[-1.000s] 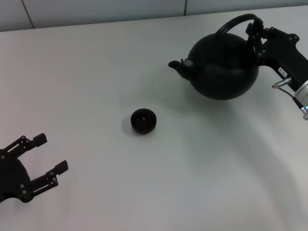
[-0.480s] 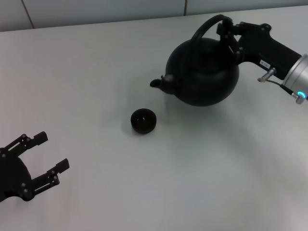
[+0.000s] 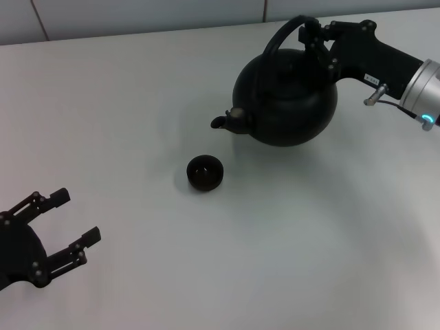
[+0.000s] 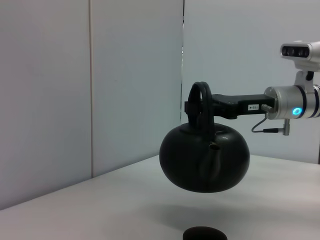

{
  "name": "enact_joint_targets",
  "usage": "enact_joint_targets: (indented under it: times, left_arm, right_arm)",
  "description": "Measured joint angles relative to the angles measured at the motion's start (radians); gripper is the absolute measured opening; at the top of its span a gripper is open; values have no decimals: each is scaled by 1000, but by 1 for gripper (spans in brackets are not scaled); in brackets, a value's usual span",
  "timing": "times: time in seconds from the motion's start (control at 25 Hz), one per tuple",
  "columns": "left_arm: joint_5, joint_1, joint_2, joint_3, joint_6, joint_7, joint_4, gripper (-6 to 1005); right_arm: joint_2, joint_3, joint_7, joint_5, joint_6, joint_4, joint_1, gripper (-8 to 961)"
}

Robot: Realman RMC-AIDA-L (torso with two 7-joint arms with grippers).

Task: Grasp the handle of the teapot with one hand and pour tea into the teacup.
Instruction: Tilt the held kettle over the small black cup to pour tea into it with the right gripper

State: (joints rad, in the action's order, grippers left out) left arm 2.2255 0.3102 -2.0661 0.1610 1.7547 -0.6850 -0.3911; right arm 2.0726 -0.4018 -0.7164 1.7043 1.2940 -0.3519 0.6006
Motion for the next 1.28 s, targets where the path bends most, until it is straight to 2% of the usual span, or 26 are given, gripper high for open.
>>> enact_joint_targets:
  times: [0.24, 0.56, 1.28]
  left_arm:
    - [0, -2, -1, 0, 0, 1, 2, 806]
    - [0, -1, -2, 0, 0, 1, 2, 805]
    - [0, 4, -1, 0, -3, 1, 12, 805]
  right_arm:
    - [1, -8, 91, 5, -8, -5, 14, 78]
    - [3, -81, 213, 7, -31, -21, 41, 77]
    - [6, -115, 397, 8, -43, -33, 82, 76]
